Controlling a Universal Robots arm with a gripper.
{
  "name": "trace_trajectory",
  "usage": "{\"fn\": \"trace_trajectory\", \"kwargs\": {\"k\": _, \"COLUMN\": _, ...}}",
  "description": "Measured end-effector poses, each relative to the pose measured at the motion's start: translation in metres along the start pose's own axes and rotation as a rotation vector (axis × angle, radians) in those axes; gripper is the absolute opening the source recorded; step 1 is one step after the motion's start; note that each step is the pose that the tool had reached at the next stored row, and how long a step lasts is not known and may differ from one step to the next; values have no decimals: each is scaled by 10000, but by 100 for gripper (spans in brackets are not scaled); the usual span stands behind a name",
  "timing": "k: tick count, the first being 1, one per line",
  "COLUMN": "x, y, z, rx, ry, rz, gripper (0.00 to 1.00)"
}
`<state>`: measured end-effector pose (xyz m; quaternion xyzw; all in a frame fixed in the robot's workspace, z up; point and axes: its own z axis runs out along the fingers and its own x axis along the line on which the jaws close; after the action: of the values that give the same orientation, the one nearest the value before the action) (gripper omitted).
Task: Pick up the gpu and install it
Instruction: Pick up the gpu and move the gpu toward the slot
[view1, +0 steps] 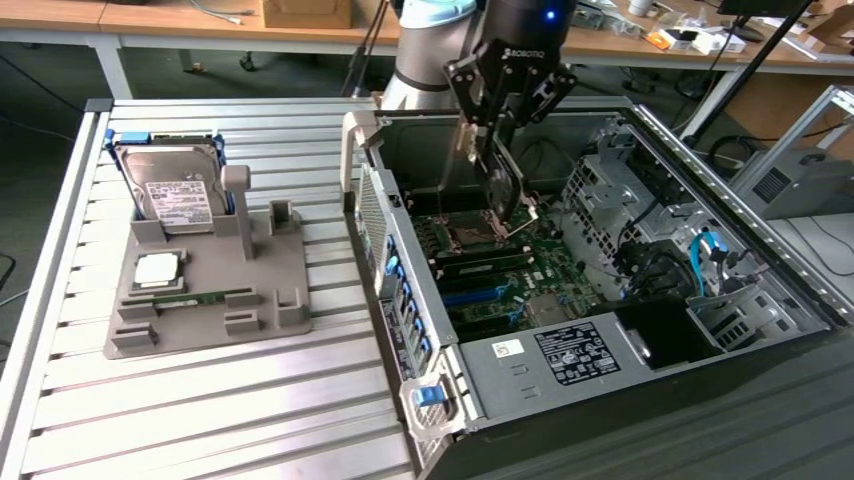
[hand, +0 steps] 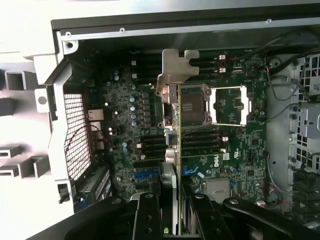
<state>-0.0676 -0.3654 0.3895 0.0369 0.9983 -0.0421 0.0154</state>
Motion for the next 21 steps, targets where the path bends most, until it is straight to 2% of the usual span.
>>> {"fn": "trace_trajectory", "kwargs": {"k": 13, "x": -73, "y": 3, "z": 34, "rx": 3, "ry": 1, "rz": 0, "gripper": 27}}
{"fn": "trace_trajectory", "kwargs": {"k": 15, "x": -85, "y": -4, "z": 36, "rx": -15, "ry": 2, "rz": 1, "gripper": 27}}
{"fn": "trace_trajectory", "kwargs": {"k": 19, "x": -112, "y": -15, "z": 40, "rx": -138, "ry": 11, "rz": 5, "gripper": 27}}
{"fn": "trace_trajectory", "kwargs": {"k": 21, "x": -129, "y": -21, "z": 41, "rx": -284, "ry": 22, "rz": 8, "gripper": 27}}
